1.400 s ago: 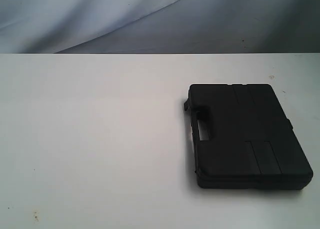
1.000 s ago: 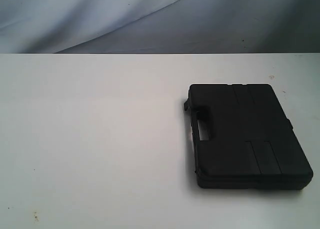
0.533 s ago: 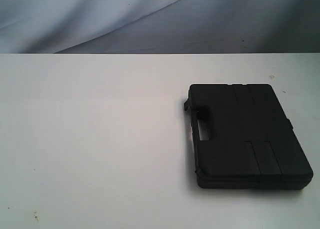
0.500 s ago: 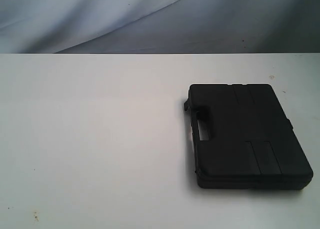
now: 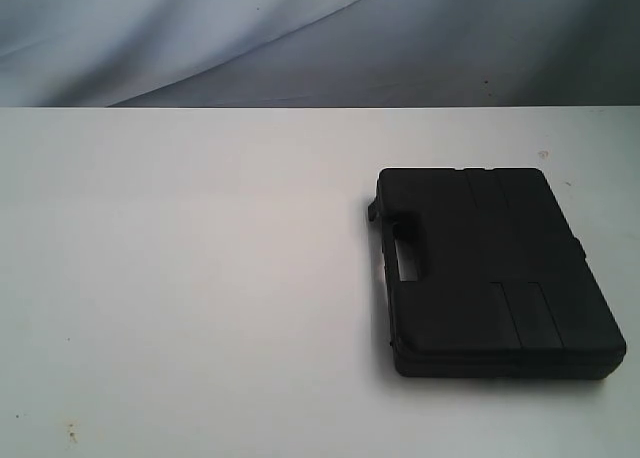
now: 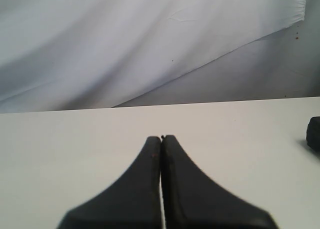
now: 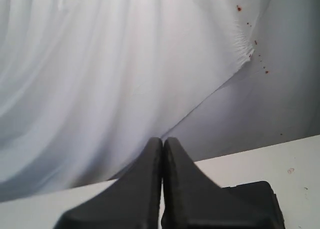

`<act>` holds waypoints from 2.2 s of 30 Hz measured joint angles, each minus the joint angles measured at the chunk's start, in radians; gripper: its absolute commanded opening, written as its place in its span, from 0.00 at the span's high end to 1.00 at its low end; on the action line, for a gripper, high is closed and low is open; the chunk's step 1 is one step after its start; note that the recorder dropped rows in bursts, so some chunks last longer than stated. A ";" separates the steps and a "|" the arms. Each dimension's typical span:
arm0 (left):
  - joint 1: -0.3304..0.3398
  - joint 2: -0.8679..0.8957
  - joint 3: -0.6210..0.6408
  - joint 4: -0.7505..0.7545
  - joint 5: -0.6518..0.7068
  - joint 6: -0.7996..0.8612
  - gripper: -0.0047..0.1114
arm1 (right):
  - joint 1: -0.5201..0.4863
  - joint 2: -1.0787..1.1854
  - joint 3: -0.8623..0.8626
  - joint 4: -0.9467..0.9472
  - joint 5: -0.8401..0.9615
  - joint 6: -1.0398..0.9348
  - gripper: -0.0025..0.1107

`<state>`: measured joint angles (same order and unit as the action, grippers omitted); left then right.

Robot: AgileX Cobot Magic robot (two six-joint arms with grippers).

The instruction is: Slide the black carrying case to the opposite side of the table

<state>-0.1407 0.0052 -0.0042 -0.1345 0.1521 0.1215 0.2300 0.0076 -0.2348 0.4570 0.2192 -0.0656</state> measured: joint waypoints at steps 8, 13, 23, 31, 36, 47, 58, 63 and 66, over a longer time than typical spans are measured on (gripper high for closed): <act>0.000 0.000 0.000 0.000 0.000 0.000 0.96 | 0.000 0.225 -0.159 0.048 0.185 -0.215 0.98; 0.000 0.000 0.000 0.000 0.000 0.000 0.96 | 0.000 0.384 -0.259 0.184 0.232 -0.369 0.98; 0.000 0.000 0.000 0.000 0.000 0.000 0.96 | 0.009 0.673 -0.487 0.269 0.301 -0.455 0.98; 0.000 0.000 0.000 0.000 0.000 0.000 0.96 | 0.128 0.875 -0.607 0.267 0.315 -0.456 0.98; 0.000 0.000 0.000 0.000 0.000 0.000 0.96 | 0.222 1.028 -0.655 0.225 0.286 -0.421 0.98; 0.000 0.000 0.000 0.000 0.000 0.000 0.96 | 0.399 1.332 -0.816 -0.122 0.270 -0.031 0.98; 0.000 0.000 0.000 0.000 0.000 0.000 0.96 | 0.475 1.609 -1.033 -0.457 0.503 0.405 0.98; 0.000 0.000 0.000 0.000 0.000 0.000 0.96 | 0.477 1.724 -1.148 -0.511 0.641 0.477 0.98; 0.000 0.000 0.000 0.000 0.000 0.000 0.96 | 0.477 1.786 -1.203 -0.518 0.698 0.486 0.98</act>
<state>-0.1407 0.0052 -0.0042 -0.1345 0.1521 0.1215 0.7072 1.7937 -1.4374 -0.0611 0.9177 0.4208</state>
